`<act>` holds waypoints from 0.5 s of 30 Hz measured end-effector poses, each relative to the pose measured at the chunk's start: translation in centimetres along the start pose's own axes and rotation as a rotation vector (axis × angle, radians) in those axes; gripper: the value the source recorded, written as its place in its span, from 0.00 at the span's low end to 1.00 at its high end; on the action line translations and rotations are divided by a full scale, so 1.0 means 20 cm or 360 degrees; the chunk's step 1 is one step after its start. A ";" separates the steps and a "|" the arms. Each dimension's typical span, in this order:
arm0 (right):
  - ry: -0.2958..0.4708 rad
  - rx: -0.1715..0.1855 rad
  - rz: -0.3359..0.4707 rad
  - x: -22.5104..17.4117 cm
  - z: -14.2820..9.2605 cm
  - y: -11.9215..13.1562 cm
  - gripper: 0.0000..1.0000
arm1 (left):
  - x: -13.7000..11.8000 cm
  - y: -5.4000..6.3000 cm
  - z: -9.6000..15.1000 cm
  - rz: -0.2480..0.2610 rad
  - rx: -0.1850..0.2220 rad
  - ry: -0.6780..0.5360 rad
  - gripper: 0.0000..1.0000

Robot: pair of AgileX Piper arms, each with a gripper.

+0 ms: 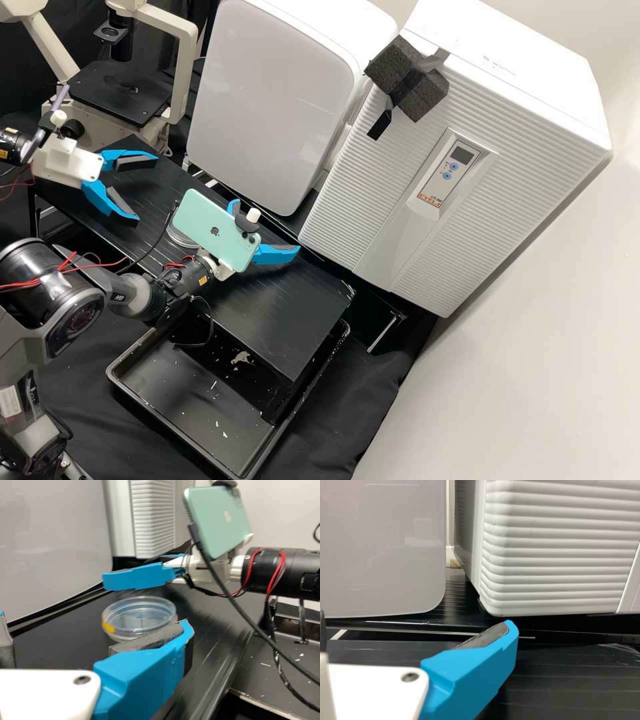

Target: Place the petri dish on the microscope

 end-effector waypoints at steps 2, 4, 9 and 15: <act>0.0000 0.0000 0.0000 0.00 0.00 0.00 1.00 | -0.03 -0.01 -0.02 -0.0003 0.0019 0.0029 1.00; 0.0000 0.0000 0.0000 0.00 0.00 0.00 1.00 | -0.05 -0.01 -0.04 -0.0008 0.0017 0.0056 1.00; 0.0000 0.0000 0.0000 0.00 0.00 0.00 1.00 | -0.06 -0.02 -0.05 -0.0014 0.0011 0.0071 1.00; 0.0000 0.0000 0.0000 0.00 0.00 0.00 1.00 | 0.00 0.00 0.02 0.0002 0.0039 -0.0016 1.00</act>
